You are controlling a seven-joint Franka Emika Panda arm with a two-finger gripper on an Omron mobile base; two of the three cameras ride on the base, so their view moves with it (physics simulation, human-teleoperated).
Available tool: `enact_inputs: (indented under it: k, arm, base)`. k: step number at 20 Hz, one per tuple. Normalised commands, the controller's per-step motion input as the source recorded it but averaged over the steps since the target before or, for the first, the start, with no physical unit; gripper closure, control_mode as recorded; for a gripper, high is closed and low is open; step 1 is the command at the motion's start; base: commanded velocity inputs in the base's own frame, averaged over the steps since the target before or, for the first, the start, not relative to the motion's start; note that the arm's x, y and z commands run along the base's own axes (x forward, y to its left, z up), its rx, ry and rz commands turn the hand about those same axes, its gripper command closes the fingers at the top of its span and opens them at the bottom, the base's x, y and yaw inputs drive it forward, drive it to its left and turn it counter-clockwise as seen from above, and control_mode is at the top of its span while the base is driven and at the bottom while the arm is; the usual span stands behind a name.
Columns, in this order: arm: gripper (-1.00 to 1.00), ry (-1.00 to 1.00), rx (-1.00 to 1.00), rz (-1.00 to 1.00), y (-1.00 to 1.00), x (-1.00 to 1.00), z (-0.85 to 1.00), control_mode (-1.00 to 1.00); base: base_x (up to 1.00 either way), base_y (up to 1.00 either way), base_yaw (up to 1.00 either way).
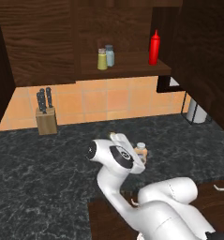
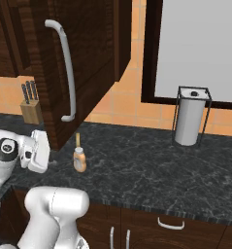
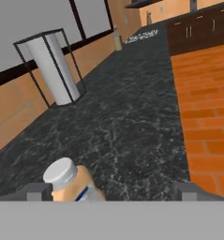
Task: Put the shaker and condiment bottle from the counter next to their counterparts in the cabinet.
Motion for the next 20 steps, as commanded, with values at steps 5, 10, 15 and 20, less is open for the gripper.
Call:
enact_inputs:
  k: [5, 10, 15, 20]
  arm:
    - [-1.00, 0.03, 0.00, -0.10, -0.06, 0.27, -0.14, -1.00]
    - [-1.00, 0.05, 0.01, -0.08, -0.10, 0.27, -0.19, -1.00]
    - [-1.00, 0.04, 0.00, -0.07, -0.04, 0.28, -0.18, -1.00]
    - [-1.00, 0.02, 0.00, -0.10, 0.00, 0.12, -0.21, -1.00]
  base:
    - [0.00, 0.00, 0.00]
    - [0.00, 0.00, 0.00]
    - [0.00, 0.00, 0.00]
    - [0.00, 0.00, 0.00]
